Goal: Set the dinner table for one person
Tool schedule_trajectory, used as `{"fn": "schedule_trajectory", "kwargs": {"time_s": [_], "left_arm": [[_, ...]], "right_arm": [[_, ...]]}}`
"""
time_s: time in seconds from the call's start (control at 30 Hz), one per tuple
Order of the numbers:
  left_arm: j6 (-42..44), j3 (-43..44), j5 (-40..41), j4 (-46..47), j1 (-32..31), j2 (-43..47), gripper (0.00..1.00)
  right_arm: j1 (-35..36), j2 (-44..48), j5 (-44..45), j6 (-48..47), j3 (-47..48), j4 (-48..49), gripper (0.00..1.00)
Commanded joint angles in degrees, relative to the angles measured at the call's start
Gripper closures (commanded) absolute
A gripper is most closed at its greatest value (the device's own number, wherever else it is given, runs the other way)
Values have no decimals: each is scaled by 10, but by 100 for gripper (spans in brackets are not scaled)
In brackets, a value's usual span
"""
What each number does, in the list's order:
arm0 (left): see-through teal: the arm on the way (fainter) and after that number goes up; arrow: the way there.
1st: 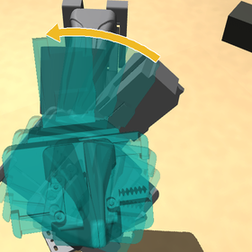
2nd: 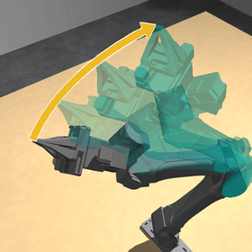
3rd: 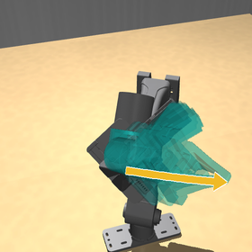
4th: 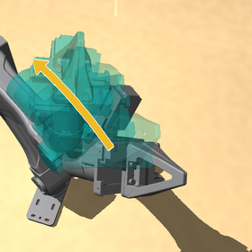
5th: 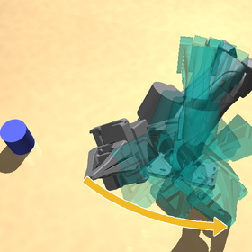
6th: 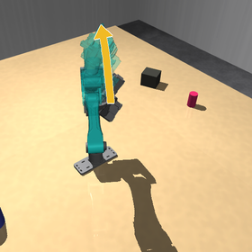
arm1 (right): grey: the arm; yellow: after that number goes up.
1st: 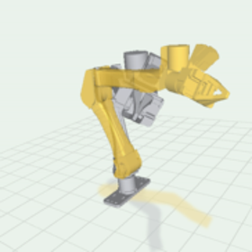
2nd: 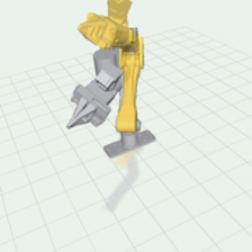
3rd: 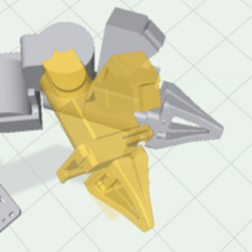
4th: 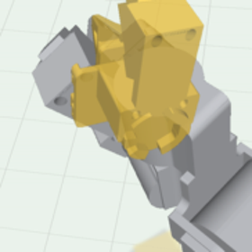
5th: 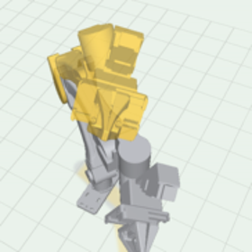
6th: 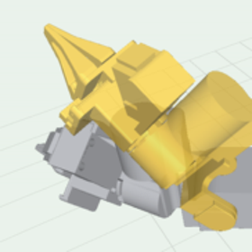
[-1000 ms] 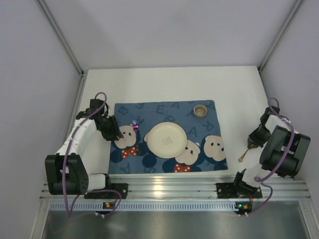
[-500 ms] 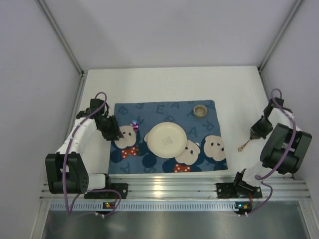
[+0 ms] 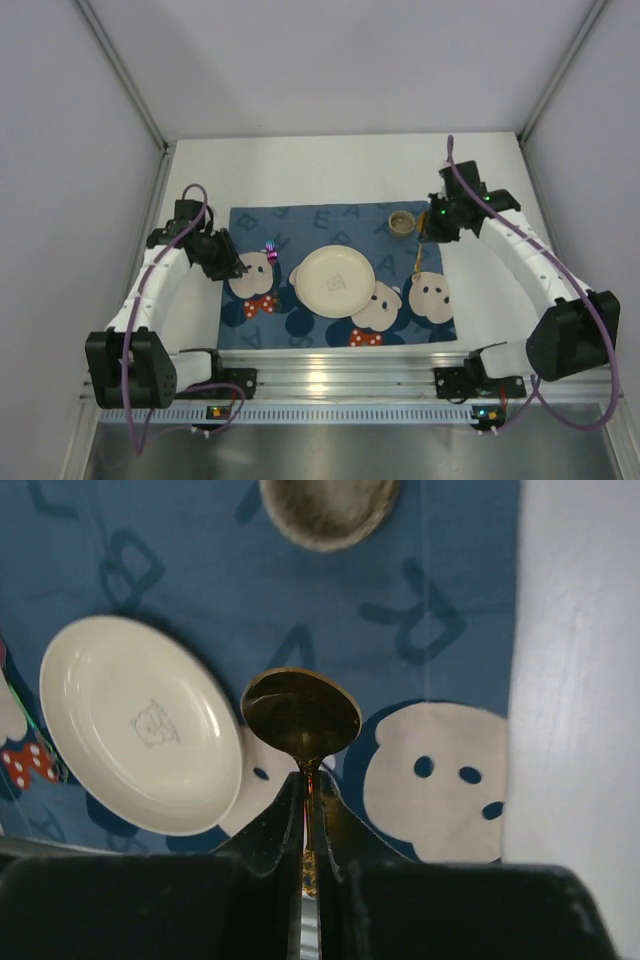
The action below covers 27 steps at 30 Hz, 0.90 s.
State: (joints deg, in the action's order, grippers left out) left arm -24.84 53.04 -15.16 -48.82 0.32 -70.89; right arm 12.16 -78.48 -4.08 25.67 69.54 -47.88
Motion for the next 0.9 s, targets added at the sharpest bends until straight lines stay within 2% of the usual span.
{"fn": "schedule_trajectory", "kwargs": {"time_s": [0.0,0.2,0.63,0.87], "left_arm": [[-24,-18,0,9,-2,41,62],[-14,-15,36,-22,-1,72,62],[-14,-11,62,-34,-1,122,62],[-14,-12,63,-35,-1,120,62]], "right_arm": [[67,12,-33,44,-42,14,100],[123,-41,-22,34,-45,48,100],[138,-150,-23,54,-96,145,100],[148,-204,-16,54,-89,154,100]]}}
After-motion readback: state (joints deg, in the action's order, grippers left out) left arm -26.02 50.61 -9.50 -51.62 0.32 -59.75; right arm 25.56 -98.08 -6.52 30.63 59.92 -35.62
